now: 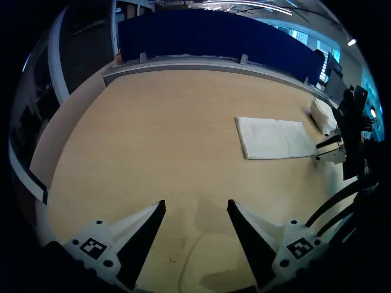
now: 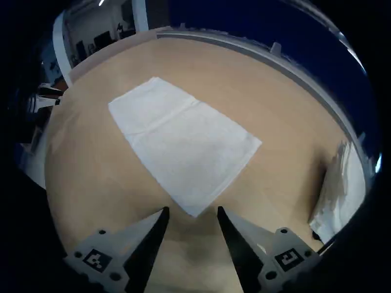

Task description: Fold towel

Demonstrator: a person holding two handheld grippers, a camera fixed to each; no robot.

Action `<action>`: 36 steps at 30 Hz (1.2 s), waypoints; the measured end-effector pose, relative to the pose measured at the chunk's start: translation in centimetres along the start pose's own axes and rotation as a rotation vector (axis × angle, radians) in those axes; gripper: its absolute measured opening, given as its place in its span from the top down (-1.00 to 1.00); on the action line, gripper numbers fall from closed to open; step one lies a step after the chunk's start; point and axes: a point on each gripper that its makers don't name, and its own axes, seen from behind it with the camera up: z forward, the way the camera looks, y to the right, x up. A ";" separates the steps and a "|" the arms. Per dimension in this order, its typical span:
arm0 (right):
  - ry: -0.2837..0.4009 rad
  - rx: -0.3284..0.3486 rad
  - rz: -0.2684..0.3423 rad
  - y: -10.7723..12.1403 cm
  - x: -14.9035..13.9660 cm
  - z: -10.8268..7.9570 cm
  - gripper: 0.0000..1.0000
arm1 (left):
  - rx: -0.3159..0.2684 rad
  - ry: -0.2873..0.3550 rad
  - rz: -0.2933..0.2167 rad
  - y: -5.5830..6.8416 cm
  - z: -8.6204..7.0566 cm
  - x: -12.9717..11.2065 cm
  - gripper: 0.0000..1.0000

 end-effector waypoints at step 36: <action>0.026 -0.013 0.028 -0.2 1.6 -0.7 0.94 | -0.018 0.008 -0.007 -0.2 -0.3 0.4 -0.88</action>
